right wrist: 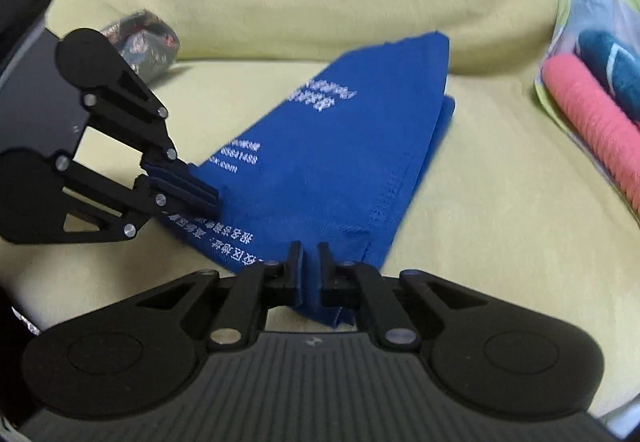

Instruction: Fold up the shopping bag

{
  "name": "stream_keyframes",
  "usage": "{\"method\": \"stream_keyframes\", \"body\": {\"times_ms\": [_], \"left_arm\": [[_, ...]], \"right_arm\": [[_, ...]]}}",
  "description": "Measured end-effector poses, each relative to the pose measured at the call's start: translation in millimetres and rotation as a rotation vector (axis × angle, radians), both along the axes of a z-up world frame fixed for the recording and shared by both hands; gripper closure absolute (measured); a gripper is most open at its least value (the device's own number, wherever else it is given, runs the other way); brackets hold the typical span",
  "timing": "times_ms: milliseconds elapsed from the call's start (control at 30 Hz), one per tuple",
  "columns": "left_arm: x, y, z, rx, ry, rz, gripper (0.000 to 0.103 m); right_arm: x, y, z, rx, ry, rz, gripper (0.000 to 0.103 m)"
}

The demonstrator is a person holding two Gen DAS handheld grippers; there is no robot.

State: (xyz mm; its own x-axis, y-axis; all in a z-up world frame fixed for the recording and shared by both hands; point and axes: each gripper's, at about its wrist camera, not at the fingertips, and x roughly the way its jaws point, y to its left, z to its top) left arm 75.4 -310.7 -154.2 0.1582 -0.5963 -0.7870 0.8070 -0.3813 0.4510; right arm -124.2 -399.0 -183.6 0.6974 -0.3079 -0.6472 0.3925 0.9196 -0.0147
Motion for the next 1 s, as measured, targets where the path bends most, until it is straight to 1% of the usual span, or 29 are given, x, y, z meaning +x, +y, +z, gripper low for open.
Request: {"method": "stream_keyframes", "body": {"times_ms": [100, 167, 200, 233, 267, 300, 333, 433, 533, 600, 633, 733, 800, 900, 1000], "left_arm": [[-1, 1, -1, -0.009, -0.001, -0.002, 0.103], [-2, 1, -1, -0.006, -0.008, -0.008, 0.103], [-3, 1, -2, -0.006, -0.020, -0.018, 0.103], [-4, 1, -2, -0.006, -0.028, -0.024, 0.103], [-4, 1, -2, -0.005, -0.030, -0.027, 0.103], [-4, 0, -1, -0.004, -0.028, -0.027, 0.103], [-3, 0, -1, -0.003, -0.026, -0.027, 0.103], [-3, 0, -1, -0.007, -0.023, -0.027, 0.103], [-3, 0, -2, -0.013, -0.020, -0.023, 0.103], [-3, 1, -2, -0.014, -0.024, -0.027, 0.103], [-3, 1, -2, -0.014, -0.026, -0.029, 0.103], [-3, 0, 0, -0.013, -0.013, -0.022, 0.103], [-1, -1, 1, -0.015, 0.009, -0.010, 0.103], [0, -1, 2, -0.018, 0.017, -0.006, 0.103], [3, -2, 3, -0.021, 0.029, 0.005, 0.103]], "right_arm": [[9, 0, 5, -0.020, 0.058, 0.013, 0.102], [10, 2, 9, -0.032, 0.056, 0.035, 0.101], [9, 1, 13, -0.034, 0.040, 0.048, 0.100], [7, -2, 17, -0.037, 0.015, 0.062, 0.094], [4, -6, 21, -0.045, -0.005, 0.075, 0.084], [3, -11, 23, -0.048, -0.020, 0.088, 0.078], [5, -19, 25, -0.028, -0.027, 0.097, 0.075], [8, -51, 26, 0.113, -0.060, 0.111, 0.075], [11, -78, 18, 0.276, -0.050, 0.117, 0.075], [7, -88, 13, 0.368, -0.055, 0.143, 0.080], [3, -91, 11, 0.388, -0.072, 0.140, 0.086], [-9, -98, 6, 0.497, -0.121, 0.127, 0.092], [-16, -99, 4, 0.546, -0.133, 0.112, 0.093], [-22, -100, -2, 0.603, -0.134, 0.061, 0.094], [-24, -93, -9, 0.610, -0.101, -0.002, 0.096]]}}
